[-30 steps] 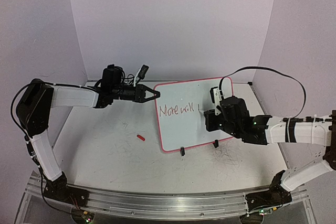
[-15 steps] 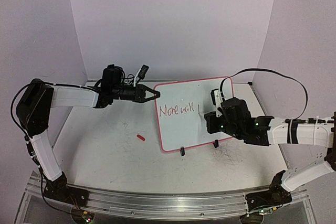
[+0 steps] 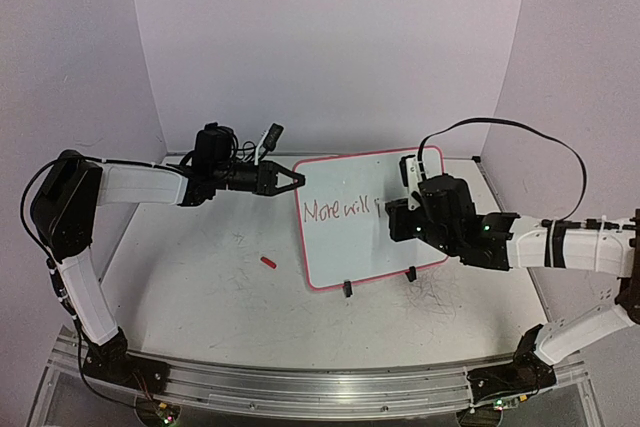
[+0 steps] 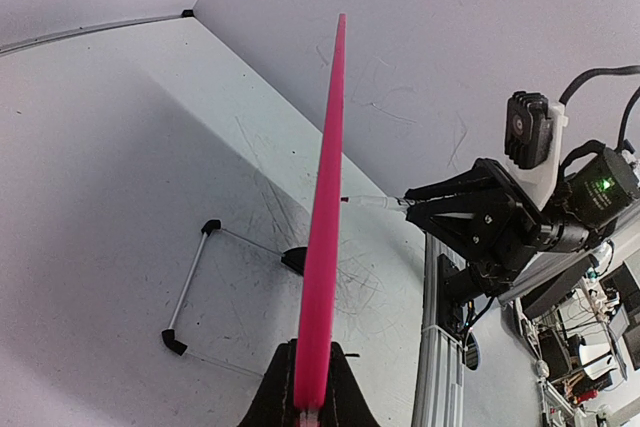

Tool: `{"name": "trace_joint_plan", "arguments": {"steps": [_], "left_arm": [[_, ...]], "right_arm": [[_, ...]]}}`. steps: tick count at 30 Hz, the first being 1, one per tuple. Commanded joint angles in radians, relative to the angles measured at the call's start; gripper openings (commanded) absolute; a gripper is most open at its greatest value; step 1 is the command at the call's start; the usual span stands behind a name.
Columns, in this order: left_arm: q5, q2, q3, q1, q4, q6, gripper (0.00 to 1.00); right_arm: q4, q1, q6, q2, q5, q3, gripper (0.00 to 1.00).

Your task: Write a sentence on the whiteboard

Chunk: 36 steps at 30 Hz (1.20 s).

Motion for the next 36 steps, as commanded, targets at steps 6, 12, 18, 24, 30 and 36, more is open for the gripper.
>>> {"name": "trace_joint_plan", "arguments": {"steps": [6,12,18,24,30,36], "left_arm": [[-0.028,-0.009,0.021,-0.009,-0.053,0.001,0.0],[-0.028,-0.007,0.021,-0.009,-0.053,0.001,0.0],[-0.027,-0.007,0.021,-0.009,-0.053,0.0,0.0],[-0.027,-0.007,0.021,-0.009,-0.053,-0.001,0.0],[-0.025,-0.007,0.022,-0.009,-0.053,-0.001,0.0],[-0.025,-0.006,0.022,-0.009,-0.053,0.0,0.0]], "right_arm": [[0.029,-0.006,-0.004,0.026,0.057,0.032,0.0],[0.038,-0.012,-0.003,0.032,0.082,0.033,0.0],[0.038,-0.015,0.002,0.031,0.109,0.028,0.0],[0.024,-0.014,0.013,0.022,0.115,0.021,0.0],[-0.01,-0.015,0.031,0.001,0.089,0.004,0.0],[-0.023,-0.014,0.053,-0.02,0.07,-0.023,0.0]]}}
